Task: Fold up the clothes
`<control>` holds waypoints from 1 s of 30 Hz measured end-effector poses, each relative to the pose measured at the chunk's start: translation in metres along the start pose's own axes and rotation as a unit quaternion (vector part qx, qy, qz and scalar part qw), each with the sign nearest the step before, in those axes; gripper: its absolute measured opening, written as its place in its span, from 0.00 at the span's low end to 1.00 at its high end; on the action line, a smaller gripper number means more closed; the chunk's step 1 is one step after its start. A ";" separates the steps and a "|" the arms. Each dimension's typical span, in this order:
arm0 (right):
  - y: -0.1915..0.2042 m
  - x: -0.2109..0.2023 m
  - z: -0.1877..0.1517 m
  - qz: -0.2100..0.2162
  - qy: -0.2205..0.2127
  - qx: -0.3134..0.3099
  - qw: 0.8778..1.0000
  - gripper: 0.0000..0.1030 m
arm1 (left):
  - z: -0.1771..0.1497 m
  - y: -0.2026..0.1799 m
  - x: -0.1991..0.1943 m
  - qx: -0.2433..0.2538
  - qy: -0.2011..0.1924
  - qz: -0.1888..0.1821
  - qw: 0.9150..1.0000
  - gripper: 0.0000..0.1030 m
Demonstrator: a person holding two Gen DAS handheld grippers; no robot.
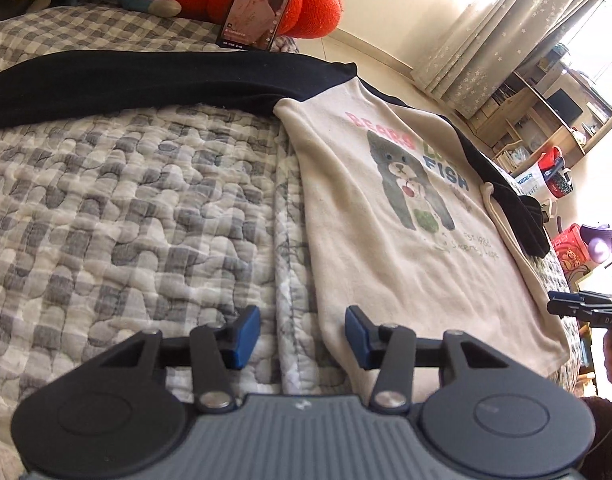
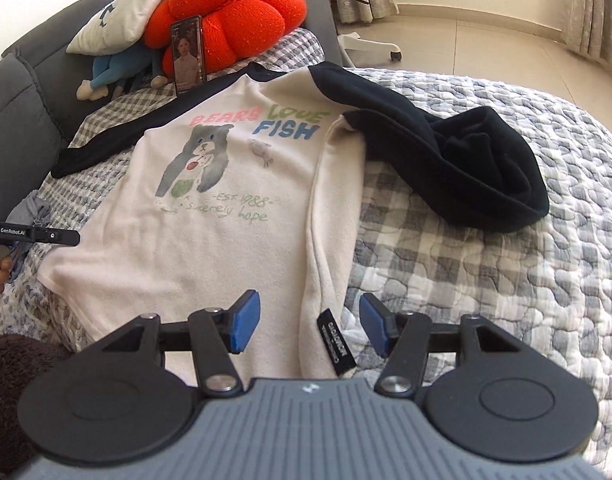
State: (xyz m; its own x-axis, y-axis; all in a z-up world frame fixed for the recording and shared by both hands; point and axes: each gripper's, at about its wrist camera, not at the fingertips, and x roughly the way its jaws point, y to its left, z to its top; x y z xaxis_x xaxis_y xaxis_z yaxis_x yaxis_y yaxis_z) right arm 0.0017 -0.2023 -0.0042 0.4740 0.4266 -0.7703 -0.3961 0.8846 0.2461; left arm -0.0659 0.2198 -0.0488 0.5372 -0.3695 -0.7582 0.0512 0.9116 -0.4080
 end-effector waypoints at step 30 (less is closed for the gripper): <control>-0.020 -0.006 -0.026 -0.031 0.019 0.046 0.998 0.08 | -0.008 -0.026 -0.023 0.102 0.015 0.106 0.989 0.02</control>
State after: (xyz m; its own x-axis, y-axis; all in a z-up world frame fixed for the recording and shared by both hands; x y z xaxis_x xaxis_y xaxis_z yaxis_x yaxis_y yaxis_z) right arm -0.0135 -0.2278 -0.0200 0.4648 0.3647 -0.8068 -0.2923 0.9234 0.2489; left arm -0.0866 0.2029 -0.0244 0.5295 -0.1694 -0.8312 0.1110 0.9853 -0.1300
